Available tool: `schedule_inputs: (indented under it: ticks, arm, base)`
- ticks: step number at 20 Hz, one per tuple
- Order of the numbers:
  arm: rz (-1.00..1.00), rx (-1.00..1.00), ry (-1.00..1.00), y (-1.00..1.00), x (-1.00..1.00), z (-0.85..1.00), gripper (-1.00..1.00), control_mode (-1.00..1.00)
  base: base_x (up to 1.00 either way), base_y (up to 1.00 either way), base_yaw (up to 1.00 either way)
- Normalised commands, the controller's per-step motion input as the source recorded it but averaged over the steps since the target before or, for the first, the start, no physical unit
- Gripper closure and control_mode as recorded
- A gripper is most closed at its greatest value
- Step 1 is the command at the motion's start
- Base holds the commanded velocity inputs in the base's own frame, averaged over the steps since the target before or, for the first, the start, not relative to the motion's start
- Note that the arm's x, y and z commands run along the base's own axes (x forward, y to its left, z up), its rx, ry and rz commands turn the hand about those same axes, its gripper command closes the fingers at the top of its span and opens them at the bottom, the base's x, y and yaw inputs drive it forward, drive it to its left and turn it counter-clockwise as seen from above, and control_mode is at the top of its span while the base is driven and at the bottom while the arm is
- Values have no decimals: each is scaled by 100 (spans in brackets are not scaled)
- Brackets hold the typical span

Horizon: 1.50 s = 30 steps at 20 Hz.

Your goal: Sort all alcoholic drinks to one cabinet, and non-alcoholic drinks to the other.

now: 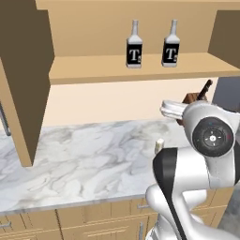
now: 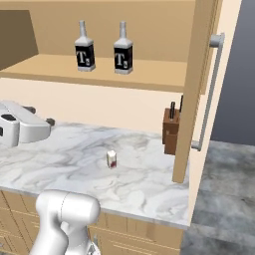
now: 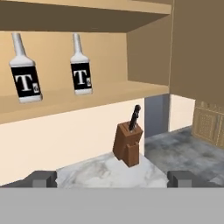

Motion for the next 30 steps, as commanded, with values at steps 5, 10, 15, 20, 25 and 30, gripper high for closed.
schedule_inputs:
  ticks: [5, 10, 15, 20, 25, 30]
  arm:
    - [0, 1, 1, 0, 0, -60, -100, -100]
    - [0, -1, -1, 0, 0, -60, -100, -100]
    - [0, -6, -8, 0, 2, -66, -100, -100]
    - [0, -1, -17, -3, 1, -69, -100, -100]
    - [0, 0, -24, -8, 8, -67, -100, -100]
    - [0, 0, -19, -5, 11, -67, -100, -100]
  base:
    - [0, 0, 0]
    - [0, 0, 0]
    - [0, 0, 0]
    - [0, 0, 0]
    - [0, 0, 0]
    - [0, 0, 0]
